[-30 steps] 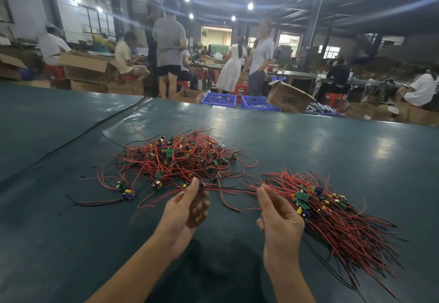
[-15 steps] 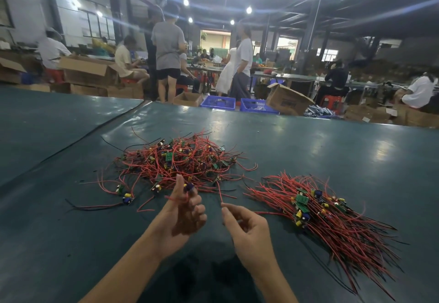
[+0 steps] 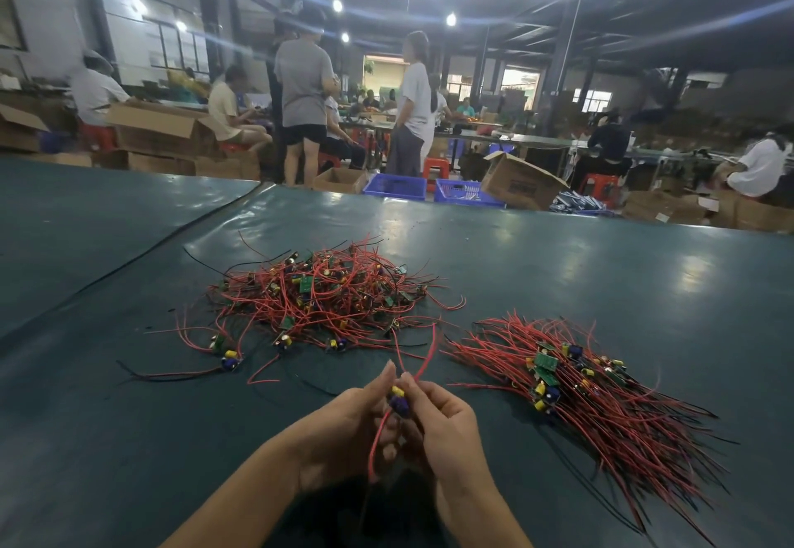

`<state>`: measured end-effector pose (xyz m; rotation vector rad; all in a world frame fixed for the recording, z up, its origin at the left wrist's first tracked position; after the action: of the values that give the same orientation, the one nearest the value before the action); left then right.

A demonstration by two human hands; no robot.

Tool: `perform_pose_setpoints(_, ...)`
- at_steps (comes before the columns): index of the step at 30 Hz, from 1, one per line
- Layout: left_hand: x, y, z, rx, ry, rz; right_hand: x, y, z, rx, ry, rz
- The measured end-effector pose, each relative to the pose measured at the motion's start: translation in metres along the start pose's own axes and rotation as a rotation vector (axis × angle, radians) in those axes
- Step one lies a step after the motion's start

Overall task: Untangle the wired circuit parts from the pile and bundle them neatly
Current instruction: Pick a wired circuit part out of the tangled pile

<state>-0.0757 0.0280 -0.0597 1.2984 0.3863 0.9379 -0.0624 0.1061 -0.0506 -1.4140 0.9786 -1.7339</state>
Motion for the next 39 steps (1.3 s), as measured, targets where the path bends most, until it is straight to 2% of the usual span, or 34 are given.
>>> perform_pose_setpoints(4,-0.006,-0.006,-0.008,-0.031,0.074,0.116,-0.025,-0.008,-0.005,-0.115,0.206,-0.003)
perform_pose_setpoints(7,-0.001,0.001,-0.008,0.11,0.055,-0.138,-0.033,-0.019,-0.002,-0.213,0.288,0.001)
perform_pose_setpoints(10,0.01,0.012,-0.005,0.278,0.084,-0.314,-0.028,-0.023,0.004,-0.267,0.265,0.013)
perform_pose_setpoints(12,0.01,0.019,-0.002,0.344,0.191,-0.347,-0.025,-0.022,0.006,-0.283,0.262,0.043)
perform_pose_setpoints(14,-0.003,0.014,-0.003,0.289,0.329,-0.245,-0.024,-0.024,0.007,-0.311,0.264,0.093)
perform_pose_setpoints(16,-0.014,0.01,-0.003,0.264,0.395,-0.153,-0.02,-0.026,0.007,-0.326,0.236,0.122)
perform_pose_setpoints(22,-0.003,0.03,0.001,0.436,0.307,-0.212,-0.015,-0.027,0.007,-0.33,0.186,0.173)
perform_pose_setpoints(26,-0.003,0.038,0.003,0.489,0.308,-0.283,-0.048,-0.026,-0.003,-0.197,0.367,-0.068)
perform_pose_setpoints(28,-0.002,0.041,0.004,0.503,0.286,-0.327,-0.066,-0.031,-0.005,-0.196,0.453,-0.188)
perform_pose_setpoints(32,0.0,0.039,0.006,0.493,0.248,-0.331,-0.086,-0.039,-0.006,-0.24,0.523,-0.328)
perform_pose_setpoints(36,-0.009,0.039,0.005,0.497,0.287,-0.26,-0.079,-0.041,-0.006,-0.264,0.468,-0.227)
perform_pose_setpoints(39,-0.01,0.038,0.003,0.484,0.295,-0.248,-0.047,-0.026,-0.008,-0.183,0.282,-0.038)
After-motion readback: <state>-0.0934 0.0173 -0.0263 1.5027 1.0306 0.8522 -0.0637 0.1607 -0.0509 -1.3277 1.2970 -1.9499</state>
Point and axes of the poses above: each hand's wrist, its own z-axis away from the middle knuckle, its own x-axis out of the palm, y = z × x, the point moved 9 cm from there along -z, towards the middle knuckle, and after that the axes turned 7 degrees about -z, right-handed, at the moved point
